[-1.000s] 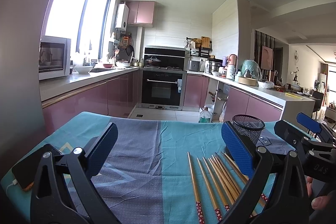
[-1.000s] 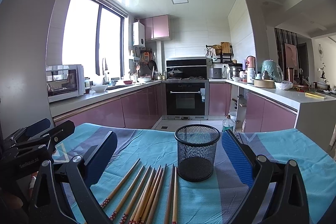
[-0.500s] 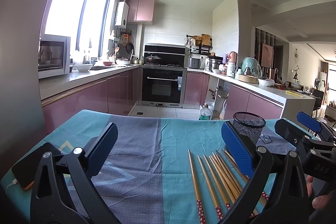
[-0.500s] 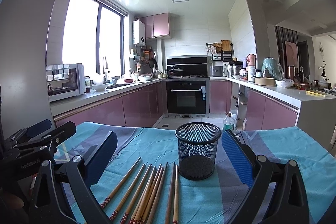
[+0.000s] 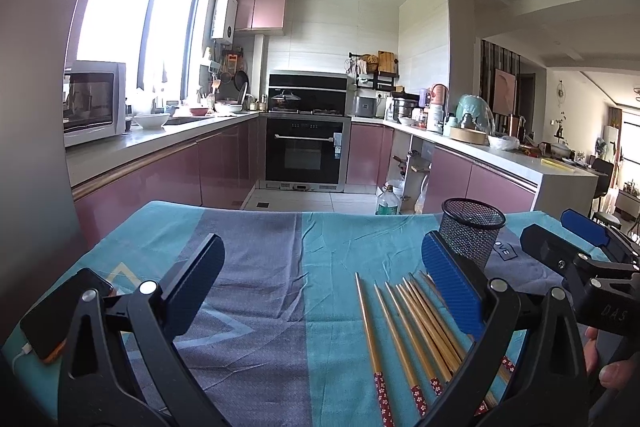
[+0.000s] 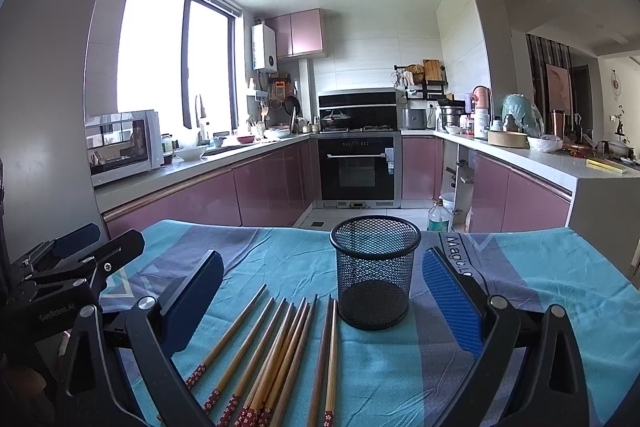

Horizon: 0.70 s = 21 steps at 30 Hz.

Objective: Organize utensils
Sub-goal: 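Close the right tool on one wooden chopstick while the left tool grasps another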

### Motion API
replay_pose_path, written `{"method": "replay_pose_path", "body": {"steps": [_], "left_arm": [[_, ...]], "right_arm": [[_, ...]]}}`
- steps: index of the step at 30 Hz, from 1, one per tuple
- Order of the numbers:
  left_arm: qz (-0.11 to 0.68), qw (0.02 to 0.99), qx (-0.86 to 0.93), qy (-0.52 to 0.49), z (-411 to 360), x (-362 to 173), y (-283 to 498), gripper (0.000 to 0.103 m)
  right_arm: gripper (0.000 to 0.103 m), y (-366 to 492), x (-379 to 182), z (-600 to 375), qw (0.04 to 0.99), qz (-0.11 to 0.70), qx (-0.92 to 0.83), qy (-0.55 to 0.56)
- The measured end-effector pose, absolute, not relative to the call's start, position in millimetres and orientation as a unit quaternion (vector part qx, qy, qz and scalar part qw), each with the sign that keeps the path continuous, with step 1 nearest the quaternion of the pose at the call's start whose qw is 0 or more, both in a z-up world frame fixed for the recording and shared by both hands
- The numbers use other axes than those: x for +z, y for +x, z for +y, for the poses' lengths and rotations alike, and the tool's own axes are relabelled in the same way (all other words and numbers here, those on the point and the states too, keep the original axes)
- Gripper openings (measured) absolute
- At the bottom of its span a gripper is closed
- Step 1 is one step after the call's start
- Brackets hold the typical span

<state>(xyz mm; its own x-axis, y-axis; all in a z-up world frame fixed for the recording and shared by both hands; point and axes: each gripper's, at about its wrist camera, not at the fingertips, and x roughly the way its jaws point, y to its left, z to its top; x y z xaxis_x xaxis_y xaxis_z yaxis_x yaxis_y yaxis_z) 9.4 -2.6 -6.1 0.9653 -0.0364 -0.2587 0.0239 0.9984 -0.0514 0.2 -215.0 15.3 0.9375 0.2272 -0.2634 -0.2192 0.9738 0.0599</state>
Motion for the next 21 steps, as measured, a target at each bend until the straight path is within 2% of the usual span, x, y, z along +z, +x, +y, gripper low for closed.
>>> {"method": "replay_pose_path", "body": {"steps": [8,14,16,17,21], "left_arm": [[0.207,0.978,-0.04,0.014,-10,-21,32,0.097],[0.295,0.953,-0.067,0.026,-16,-46,61,0.082],[0.32,0.944,-0.079,0.028,-18,-53,70,0.073],[0.331,0.939,-0.086,0.029,-20,-56,75,0.072],[0.36,0.926,-0.108,0.026,-26,-71,92,0.065]], "right_arm": [[0.095,27,-8,-218,0.962,0.242,0.127,0.0],[0.072,49,-31,-215,0.931,0.333,0.147,-0.013],[0.064,55,-39,-215,0.922,0.357,0.149,-0.015],[0.057,58,-42,-215,0.919,0.365,0.148,-0.017],[0.04,69,-51,-218,0.907,0.392,0.152,-0.009]]}}
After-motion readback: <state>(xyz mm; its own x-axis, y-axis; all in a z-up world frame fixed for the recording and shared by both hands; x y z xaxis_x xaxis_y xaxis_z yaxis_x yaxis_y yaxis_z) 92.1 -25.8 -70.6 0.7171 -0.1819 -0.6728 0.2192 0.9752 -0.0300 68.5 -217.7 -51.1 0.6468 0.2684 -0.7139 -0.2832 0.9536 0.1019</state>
